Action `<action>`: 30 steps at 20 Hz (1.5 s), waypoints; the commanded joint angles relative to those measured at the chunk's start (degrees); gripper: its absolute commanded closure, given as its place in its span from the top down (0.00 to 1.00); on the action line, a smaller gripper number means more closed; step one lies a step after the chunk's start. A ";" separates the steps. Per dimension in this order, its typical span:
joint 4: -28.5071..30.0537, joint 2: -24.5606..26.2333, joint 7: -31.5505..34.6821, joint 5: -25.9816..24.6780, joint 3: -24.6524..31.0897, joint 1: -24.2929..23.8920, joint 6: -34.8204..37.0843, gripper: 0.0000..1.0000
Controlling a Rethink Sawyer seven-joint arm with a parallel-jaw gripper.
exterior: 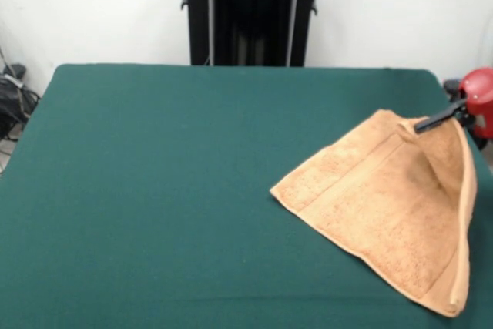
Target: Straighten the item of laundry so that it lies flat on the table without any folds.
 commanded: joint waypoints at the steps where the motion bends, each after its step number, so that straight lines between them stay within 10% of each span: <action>1: -4.56 2.42 18.98 2.93 1.07 0.33 6.70 0.00; 30: -17.08 9.30 22.29 2.16 -3.00 -0.49 18.12 0.00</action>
